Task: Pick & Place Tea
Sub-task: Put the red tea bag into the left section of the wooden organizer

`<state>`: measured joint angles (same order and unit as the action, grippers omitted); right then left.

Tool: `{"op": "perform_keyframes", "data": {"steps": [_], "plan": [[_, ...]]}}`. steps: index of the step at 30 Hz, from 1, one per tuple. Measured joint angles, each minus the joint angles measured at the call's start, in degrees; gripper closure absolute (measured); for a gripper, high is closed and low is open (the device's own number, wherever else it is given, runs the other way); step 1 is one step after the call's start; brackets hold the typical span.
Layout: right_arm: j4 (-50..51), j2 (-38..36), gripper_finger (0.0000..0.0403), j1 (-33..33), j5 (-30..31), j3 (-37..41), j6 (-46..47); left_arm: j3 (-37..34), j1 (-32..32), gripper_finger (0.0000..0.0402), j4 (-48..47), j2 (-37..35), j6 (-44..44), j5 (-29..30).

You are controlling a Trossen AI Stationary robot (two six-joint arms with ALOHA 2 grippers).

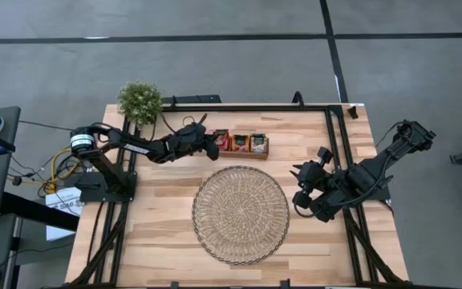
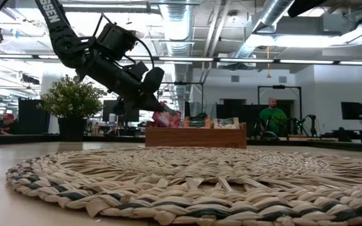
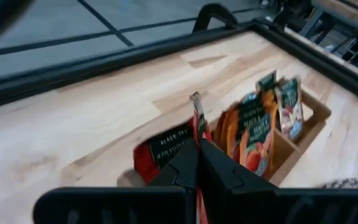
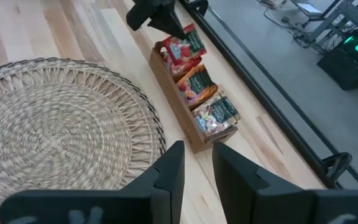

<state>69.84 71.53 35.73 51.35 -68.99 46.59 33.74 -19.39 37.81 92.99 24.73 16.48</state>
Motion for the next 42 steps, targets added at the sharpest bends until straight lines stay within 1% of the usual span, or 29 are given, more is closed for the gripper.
{"op": "perform_keyframes", "data": {"steps": [7,21,27,32,36,39,42], "plan": [[0.0,0.0,0.0327,0.0,0.0,0.0,0.0,0.0,-0.1,0.0401,1.4,0.0,0.0,-1.6],[0.0,0.0,0.0327,0.0,0.2,0.0,0.0,0.0,-0.1,0.0401,1.5,0.0,0.4,-1.6],[0.0,0.0,0.0327,0.0,0.2,0.0,0.0,0.0,-0.1,0.0401,1.5,0.0,0.4,-3.7],[0.0,0.0,0.0327,0.0,0.2,0.0,0.0,0.0,-0.1,0.0401,1.2,0.0,0.3,-3.8],[-0.3,0.0,0.0327,-0.2,0.2,0.0,0.0,0.0,-0.1,0.0401,1.2,0.0,-1.6,-3.7],[-0.5,0.0,0.0327,-0.2,0.2,0.0,0.0,0.0,-0.1,0.0394,1.1,0.0,-1.8,-3.7],[-0.5,0.0,0.0327,-0.2,0.2,0.0,0.0,0.0,-0.1,0.0374,0.9,0.0,-1.8,-3.8]]}}
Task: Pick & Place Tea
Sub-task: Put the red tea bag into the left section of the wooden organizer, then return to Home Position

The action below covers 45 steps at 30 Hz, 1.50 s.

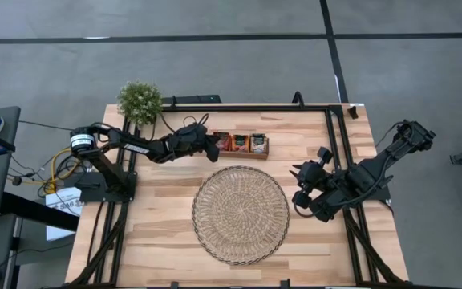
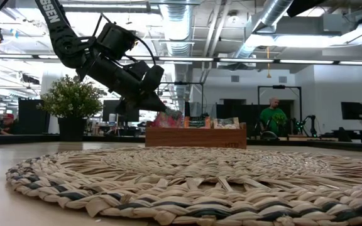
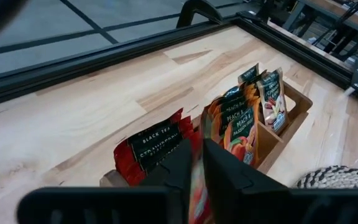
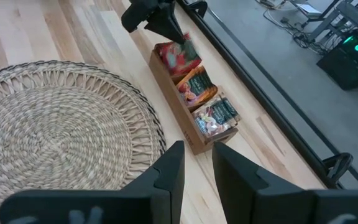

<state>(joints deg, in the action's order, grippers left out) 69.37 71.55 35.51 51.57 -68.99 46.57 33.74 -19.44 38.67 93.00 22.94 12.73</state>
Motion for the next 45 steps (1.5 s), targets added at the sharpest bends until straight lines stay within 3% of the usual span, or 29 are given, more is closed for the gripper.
{"op": "perform_keyframes", "data": {"steps": [10,21,34,45], "plan": [[0.0,0.0,0.0327,0.0,0.0,0.0,0.0,0.0,0.0,0.0291,0.4,0.0,-3.2,-0.6],[-0.8,0.0,0.0327,0.0,0.0,0.0,0.0,0.4,-0.1,0.0281,6.3,-1.6,-8.8,-1.9],[-0.8,0.0,0.0327,0.0,0.0,0.0,0.0,9.3,-0.3,0.0281,-9.2,3.0,-12.1,-3.9],[-0.7,0.0,0.0327,0.0,1.1,0.0,-0.5,14.7,-0.3,0.0281,-21.0,3.8,-20.2,-3.5]]}}
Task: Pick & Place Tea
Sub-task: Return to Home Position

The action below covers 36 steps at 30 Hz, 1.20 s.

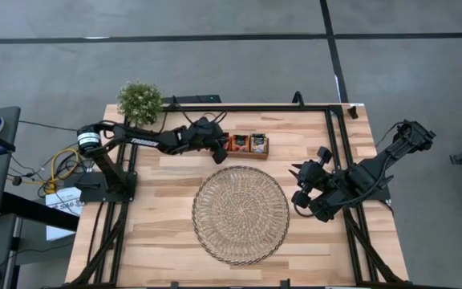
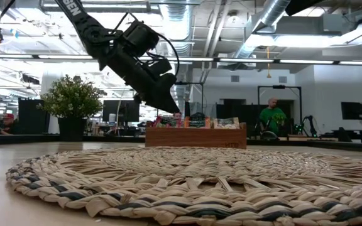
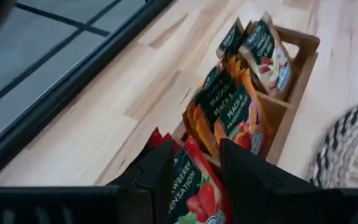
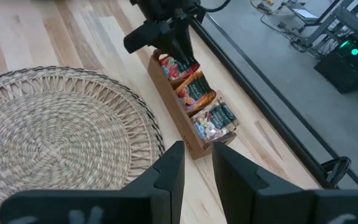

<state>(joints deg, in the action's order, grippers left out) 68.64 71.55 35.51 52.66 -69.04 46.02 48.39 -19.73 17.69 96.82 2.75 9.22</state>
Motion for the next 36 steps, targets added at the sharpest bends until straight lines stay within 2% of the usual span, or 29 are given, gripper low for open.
{"op": "perform_keyframes", "data": {"steps": [9,15,20,30,36], "plan": [[0.0,0.0,0.0327,0.0,0.0,0.0,0.0,2.9,0.0,0.0281,-3.5,0.0,-6.1,3.9],[-0.1,0.0,0.0327,0.0,0.0,0.0,0.0,8.5,0.0,0.0281,-12.4,0.9,-15.5,7.2],[-0.1,0.0,0.0327,0.0,0.0,0.0,0.0,11.7,0.5,0.0281,-20.4,4.5,-21.7,10.2],[-0.3,0.0,0.0327,0.1,-0.1,0.0,0.0,15.8,1.5,0.0281,-22.5,6.6,-24.6,21.2],[-0.1,0.0,0.0327,0.0,0.0,0.0,0.0,17.8,1.5,0.0281,-26.1,5.9,-26.3,22.9]]}}
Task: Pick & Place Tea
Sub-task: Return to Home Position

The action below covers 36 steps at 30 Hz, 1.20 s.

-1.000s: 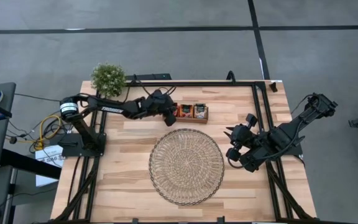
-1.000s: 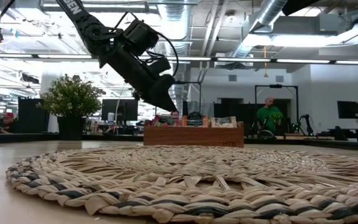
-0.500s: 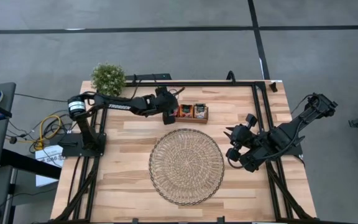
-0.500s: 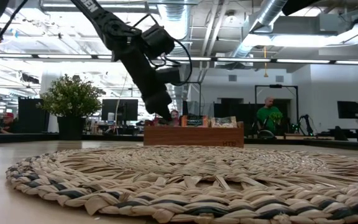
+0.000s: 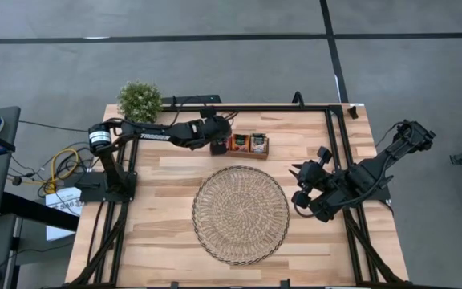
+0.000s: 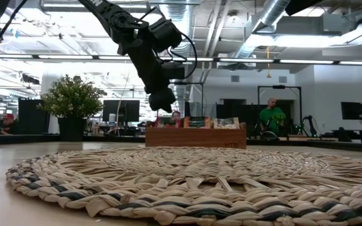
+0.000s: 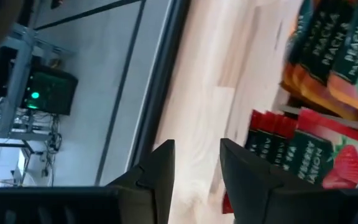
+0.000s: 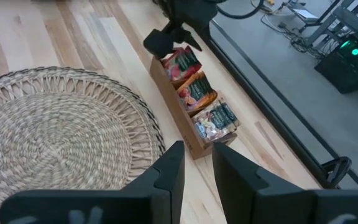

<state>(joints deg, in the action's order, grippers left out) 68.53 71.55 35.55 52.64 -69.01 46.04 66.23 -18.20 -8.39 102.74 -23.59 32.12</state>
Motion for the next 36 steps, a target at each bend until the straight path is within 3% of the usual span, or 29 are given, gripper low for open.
{"op": "perform_keyframes", "data": {"steps": [7,12,14,15,18,21,25,31,36], "plan": [[0.0,0.0,0.0327,-0.1,0.2,0.0,0.0,0.1,1.2,0.0281,-1.0,0.0,0.2,-0.4],[0.0,0.0,0.0327,0.0,0.2,0.0,0.0,0.1,1.8,0.0281,-2.4,-2.1,-2.7,9.9],[0.2,0.0,0.0327,0.0,0.2,0.0,0.0,0.1,1.8,0.0284,-7.6,-5.5,1.1,11.0],[0.5,0.0,0.0327,0.0,0.2,0.0,0.2,0.1,1.8,0.0286,-10.7,-7.5,5.6,9.0],[4.8,-0.4,0.0327,0.6,0.4,0.0,3.7,0.1,0.6,0.0296,-21.3,-14.7,19.5,-6.3],[12.5,-1.4,0.0327,2.4,2.7,0.0,11.4,-1.7,-0.3,0.0303,-23.7,-22.8,27.2,-16.6],[19.5,-2.8,0.0327,7.6,7.5,0.0,22.0,-7.8,1.3,0.0305,-22.6,-34.3,33.0,-18.6],[19.2,-7.4,0.0327,15.9,11.1,5.7,32.4,-18.8,6.4,0.0305,-17.3,-51.6,40.8,-20.2],[18.0,-12.5,0.0327,16.7,12.4,9.7,34.9,-25.1,12.3,0.0305,-15.8,-62.0,46.3,-21.7]]}}
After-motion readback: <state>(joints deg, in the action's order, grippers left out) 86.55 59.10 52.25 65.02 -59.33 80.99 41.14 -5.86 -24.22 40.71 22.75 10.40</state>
